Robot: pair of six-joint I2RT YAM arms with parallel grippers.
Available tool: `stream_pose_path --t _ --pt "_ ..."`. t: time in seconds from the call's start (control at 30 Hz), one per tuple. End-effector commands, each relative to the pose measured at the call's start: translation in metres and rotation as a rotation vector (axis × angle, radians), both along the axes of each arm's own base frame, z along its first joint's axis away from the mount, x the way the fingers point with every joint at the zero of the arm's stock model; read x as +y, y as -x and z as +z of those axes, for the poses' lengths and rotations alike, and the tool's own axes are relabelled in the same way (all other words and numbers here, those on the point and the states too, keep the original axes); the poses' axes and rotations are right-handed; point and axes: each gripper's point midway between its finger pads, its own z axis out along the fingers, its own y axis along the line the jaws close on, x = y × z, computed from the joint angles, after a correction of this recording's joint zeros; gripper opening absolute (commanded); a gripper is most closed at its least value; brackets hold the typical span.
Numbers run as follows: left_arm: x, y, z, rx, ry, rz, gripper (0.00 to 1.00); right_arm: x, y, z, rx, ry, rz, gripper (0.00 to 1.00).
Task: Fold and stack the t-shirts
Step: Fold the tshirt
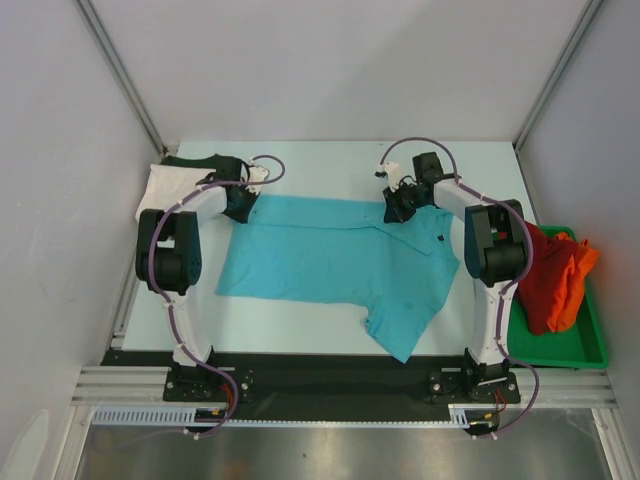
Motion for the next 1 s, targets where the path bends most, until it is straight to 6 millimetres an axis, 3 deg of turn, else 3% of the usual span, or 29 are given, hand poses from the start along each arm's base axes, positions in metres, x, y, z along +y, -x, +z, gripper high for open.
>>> stream_pose_path --t 0.0,0.13,0.17,0.23,0.27,0.53,0.77,0.87,0.97 --pt "-0.005 -0.005 0.006 -0.032 0.003 -0.006 0.22 0.003 -0.001 0.028 -0.064 -0.020 0.004 0.00" --pt "-0.005 -0.004 0.008 -0.039 -0.001 -0.006 0.22 0.000 -0.004 0.029 -0.084 -0.004 -0.009 0.04" --pt "-0.005 -0.004 0.009 -0.042 -0.003 -0.006 0.22 -0.001 -0.004 0.029 -0.087 0.001 -0.012 0.25" --pt "-0.006 -0.003 0.009 -0.045 -0.010 -0.009 0.22 -0.005 -0.009 0.026 -0.096 0.017 -0.026 0.41" --pt "-0.007 -0.002 0.009 -0.046 -0.011 -0.010 0.22 -0.007 -0.009 0.024 -0.095 0.020 -0.030 0.42" --pt "-0.007 0.003 0.005 -0.035 -0.027 -0.018 0.22 -0.014 -0.024 0.025 -0.122 0.028 -0.062 0.42" --pt "-0.007 0.000 0.007 -0.040 -0.030 -0.018 0.21 -0.013 -0.027 0.013 -0.109 0.045 -0.057 0.40" --pt "-0.006 0.001 0.006 -0.037 -0.032 -0.018 0.21 -0.012 -0.027 0.013 -0.110 0.050 -0.053 0.21" --pt "-0.006 0.001 0.005 -0.037 -0.029 -0.015 0.21 -0.010 -0.025 0.013 -0.111 0.057 -0.051 0.09"
